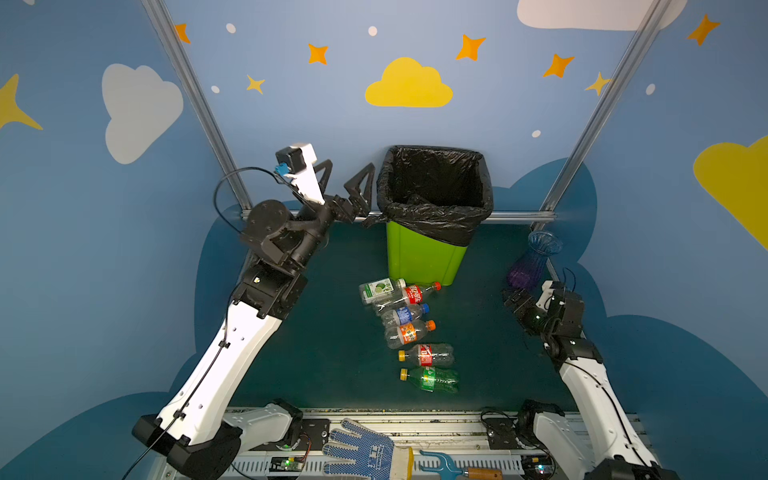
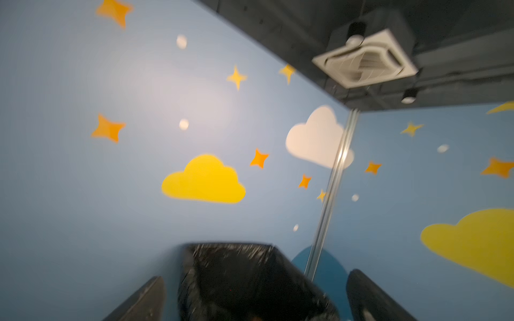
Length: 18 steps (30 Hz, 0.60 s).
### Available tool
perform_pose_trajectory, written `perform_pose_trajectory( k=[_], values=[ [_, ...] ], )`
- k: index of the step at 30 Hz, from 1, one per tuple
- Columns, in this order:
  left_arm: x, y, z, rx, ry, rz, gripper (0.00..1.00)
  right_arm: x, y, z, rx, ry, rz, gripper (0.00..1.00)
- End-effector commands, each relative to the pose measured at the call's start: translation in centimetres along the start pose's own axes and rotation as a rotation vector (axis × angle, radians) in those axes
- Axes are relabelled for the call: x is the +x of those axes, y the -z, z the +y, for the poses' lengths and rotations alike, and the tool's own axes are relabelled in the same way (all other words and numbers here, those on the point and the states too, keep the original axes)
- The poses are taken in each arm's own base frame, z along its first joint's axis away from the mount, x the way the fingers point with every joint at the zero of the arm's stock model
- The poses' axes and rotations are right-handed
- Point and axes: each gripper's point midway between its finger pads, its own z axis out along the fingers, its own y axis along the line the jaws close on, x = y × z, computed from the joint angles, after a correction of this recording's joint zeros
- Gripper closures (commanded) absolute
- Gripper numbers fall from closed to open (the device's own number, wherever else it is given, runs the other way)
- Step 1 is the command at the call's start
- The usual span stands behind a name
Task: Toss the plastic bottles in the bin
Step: 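Lower the left gripper to the green soda bottle nearest the robot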
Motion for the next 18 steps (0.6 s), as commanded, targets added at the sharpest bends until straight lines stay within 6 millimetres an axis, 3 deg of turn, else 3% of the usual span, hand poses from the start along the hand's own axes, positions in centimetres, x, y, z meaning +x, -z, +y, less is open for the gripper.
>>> perform_pose_trajectory(
  k=[1, 5, 11, 18],
  values=[
    [10.9, 0.2, 4.5, -0.127, -0.014, 0.275, 0.00, -1.0, 0.4, 1.6, -0.048, 0.008, -0.019, 0.07],
    [18.0, 3.1, 3.3, -0.050, -0.083, 0.494, 0.00, -0.9, 0.1, 1.0, -0.030, -0.015, -0.026, 0.07],
    [27.2, 7.2, -1.6, 0.114, -0.260, 0.766, 0.00, -1.0, -0.3, 0.6, -0.016, -0.045, -0.033, 0.07],
    [34.1, 11.5, -7.9, 0.354, -0.385, 0.942, 0.00, -0.9, -0.4, -0.2, 0.018, -0.049, -0.029, 0.07]
  ],
)
